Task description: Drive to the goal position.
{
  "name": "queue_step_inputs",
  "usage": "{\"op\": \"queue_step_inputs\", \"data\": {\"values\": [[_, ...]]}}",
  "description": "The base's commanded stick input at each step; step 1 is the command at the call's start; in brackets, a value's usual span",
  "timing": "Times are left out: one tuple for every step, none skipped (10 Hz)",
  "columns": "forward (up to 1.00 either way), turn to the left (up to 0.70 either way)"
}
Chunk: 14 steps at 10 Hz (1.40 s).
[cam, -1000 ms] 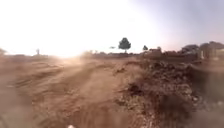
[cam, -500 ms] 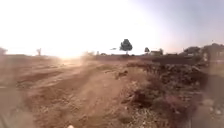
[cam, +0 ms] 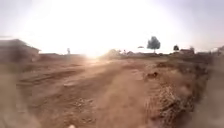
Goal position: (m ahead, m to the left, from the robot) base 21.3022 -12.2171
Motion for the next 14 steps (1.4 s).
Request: {"op": "queue_step_inputs", "data": {"values": [[0.7,0.0],[0.7,0.0],[0.7,0.0],[0.7,0.0],[0.7,0.0],[0.7,0.0],[0.7,0.0],[0.7,0.0],[0.7,0.0],[0.7,0.0],[0.7,-0.09],[0.7,-0.35],[0.7,-0.35],[0.7,-0.35]]}}
